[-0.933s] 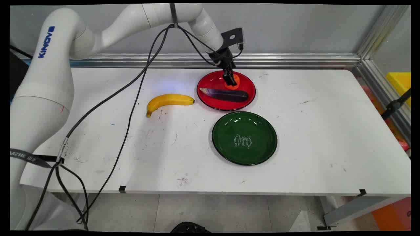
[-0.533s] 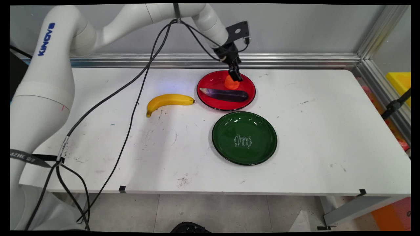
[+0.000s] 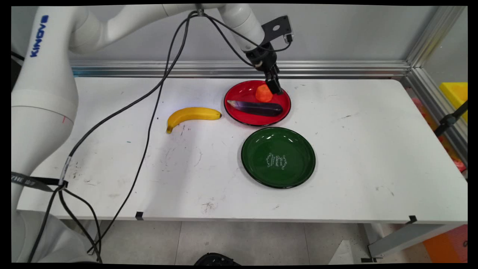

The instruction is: Pick up the eggplant from the red plate

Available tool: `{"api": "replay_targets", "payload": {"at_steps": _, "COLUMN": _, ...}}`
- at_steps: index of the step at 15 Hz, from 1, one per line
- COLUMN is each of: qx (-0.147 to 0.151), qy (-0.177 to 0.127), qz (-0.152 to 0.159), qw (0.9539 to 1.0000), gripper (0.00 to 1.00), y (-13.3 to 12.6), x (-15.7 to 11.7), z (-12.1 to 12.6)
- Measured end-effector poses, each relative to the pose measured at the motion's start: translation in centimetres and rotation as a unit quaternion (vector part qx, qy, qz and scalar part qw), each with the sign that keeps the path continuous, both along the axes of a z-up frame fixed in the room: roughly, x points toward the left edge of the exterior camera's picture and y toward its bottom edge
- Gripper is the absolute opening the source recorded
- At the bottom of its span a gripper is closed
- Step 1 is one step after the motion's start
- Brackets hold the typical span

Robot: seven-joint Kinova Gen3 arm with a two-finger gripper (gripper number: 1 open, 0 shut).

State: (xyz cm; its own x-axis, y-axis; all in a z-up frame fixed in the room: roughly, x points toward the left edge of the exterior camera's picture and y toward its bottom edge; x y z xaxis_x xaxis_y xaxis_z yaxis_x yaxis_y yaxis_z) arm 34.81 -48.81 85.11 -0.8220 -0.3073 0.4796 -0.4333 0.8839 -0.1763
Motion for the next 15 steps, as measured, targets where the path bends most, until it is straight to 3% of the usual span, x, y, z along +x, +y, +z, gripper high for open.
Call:
{"api": "replay_targets", "payload": {"at_steps": 9, "qx": 0.076, "qy": -0.016, "qz": 0.000, "qw": 0.9969, "gripper": 1.00, "y": 7.3, "x": 1.1, "z": 1.6}}
{"api": "replay_targets", "payload": {"at_steps": 15, "qx": 0.094, "qy": -0.037, "qz": -0.006, "qw": 0.9949, "gripper": 1.00, "y": 9.1, "x": 3.2, "z": 1.7}}
